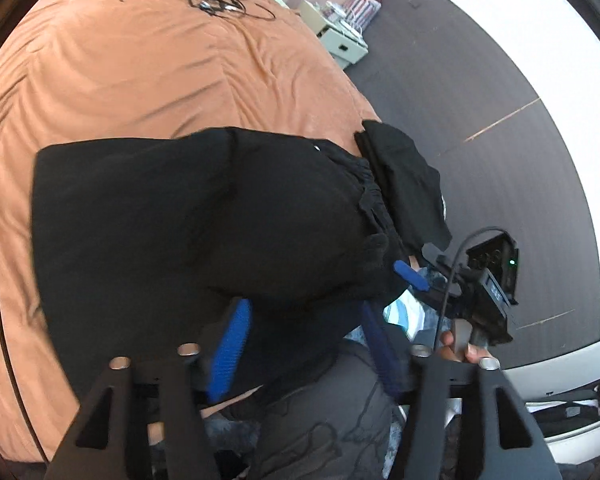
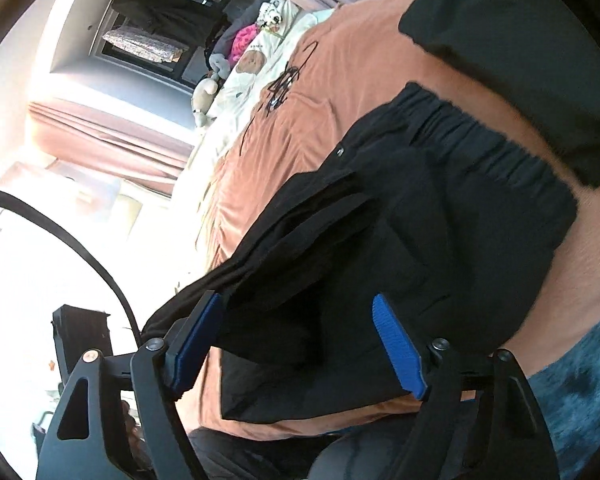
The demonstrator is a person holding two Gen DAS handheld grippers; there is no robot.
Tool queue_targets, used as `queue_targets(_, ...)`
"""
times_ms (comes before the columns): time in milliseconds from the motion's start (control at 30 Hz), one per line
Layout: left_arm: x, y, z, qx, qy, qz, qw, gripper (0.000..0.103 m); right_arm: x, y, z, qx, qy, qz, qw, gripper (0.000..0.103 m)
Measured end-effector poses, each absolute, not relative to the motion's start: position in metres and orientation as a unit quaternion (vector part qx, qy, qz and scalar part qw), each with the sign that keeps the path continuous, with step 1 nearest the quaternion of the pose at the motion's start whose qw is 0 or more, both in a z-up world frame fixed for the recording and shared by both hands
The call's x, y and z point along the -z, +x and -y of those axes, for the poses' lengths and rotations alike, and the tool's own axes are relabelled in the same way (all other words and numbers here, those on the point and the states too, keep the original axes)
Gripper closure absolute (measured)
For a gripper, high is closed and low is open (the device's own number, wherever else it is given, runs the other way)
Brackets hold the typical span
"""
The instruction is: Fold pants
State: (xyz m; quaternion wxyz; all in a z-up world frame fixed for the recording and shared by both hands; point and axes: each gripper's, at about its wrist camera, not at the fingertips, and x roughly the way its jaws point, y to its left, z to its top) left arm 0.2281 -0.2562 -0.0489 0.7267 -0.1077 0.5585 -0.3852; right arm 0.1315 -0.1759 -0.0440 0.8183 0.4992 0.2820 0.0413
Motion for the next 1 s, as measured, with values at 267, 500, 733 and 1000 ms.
queue_targets(267, 0.050, 0.238, 0.192, 0.344, -0.149, -0.542, 0.752, 0.039, 0.060, 0.163, 0.176, -0.053, 0.522, -0.304, 0.795, 0.022)
queue_targets(500, 0.065, 0.257, 0.152, 0.304, -0.172, -0.543, 0.764, 0.039, 0.074, 0.184, 0.183, -0.052, 0.532, -0.328, 0.779, 0.021)
queue_targets(733, 0.083, 0.273, 0.123, 0.271, -0.192, -0.549, 0.767, 0.039, 0.082, 0.201, 0.189, -0.037, 0.530, -0.342, 0.775, 0.021)
queue_targets(1000, 0.104, 0.284, 0.106, 0.241, -0.207, -0.559, 0.765, 0.039, 0.084, 0.213, 0.191, -0.016, 0.508, -0.362, 0.782, 0.043)
